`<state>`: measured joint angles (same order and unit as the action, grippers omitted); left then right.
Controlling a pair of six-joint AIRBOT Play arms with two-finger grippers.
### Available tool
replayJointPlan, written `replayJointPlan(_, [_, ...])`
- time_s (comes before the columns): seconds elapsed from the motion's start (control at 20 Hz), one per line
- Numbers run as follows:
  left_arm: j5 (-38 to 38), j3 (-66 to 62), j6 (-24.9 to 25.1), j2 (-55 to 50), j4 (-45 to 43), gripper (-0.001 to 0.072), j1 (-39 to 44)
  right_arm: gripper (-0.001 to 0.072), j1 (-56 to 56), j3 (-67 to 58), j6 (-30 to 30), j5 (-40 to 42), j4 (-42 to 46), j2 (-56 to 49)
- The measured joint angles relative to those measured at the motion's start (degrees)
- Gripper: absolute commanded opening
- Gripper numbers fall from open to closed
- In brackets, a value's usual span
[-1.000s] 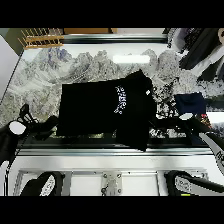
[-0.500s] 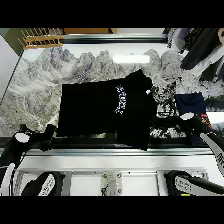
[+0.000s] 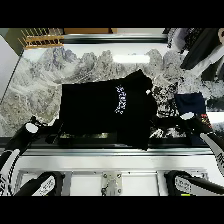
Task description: Fold the clothes and pants, and hang the long-sleeved shirts on hangers.
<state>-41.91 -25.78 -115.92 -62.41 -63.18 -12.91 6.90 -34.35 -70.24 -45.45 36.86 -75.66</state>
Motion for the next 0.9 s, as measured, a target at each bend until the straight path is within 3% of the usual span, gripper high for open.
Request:
replayJointPlan(0.3, [-0.5, -6.9, 1.6, 9.1, 0.1, 0.0007, -3.1, 0.0012, 0.5, -11.8, 0.0, -5.2, 4.3, 3.6])
replayJointPlan(0.6, [-2.2, -30.9, 4.0, 24.2, 0.6, 0.0007, -5.9, 0.0011, 0.8, -41.6, -0.1, -14.1, 9.1, 14.3])
replayJointPlan(0.9, [0.5, -49.7, 5.6, 36.9, 0.0, 0.0007, -6.3, 0.0012, 0.9, -60.3, -0.2, -12.5, 10.6, 28.2])
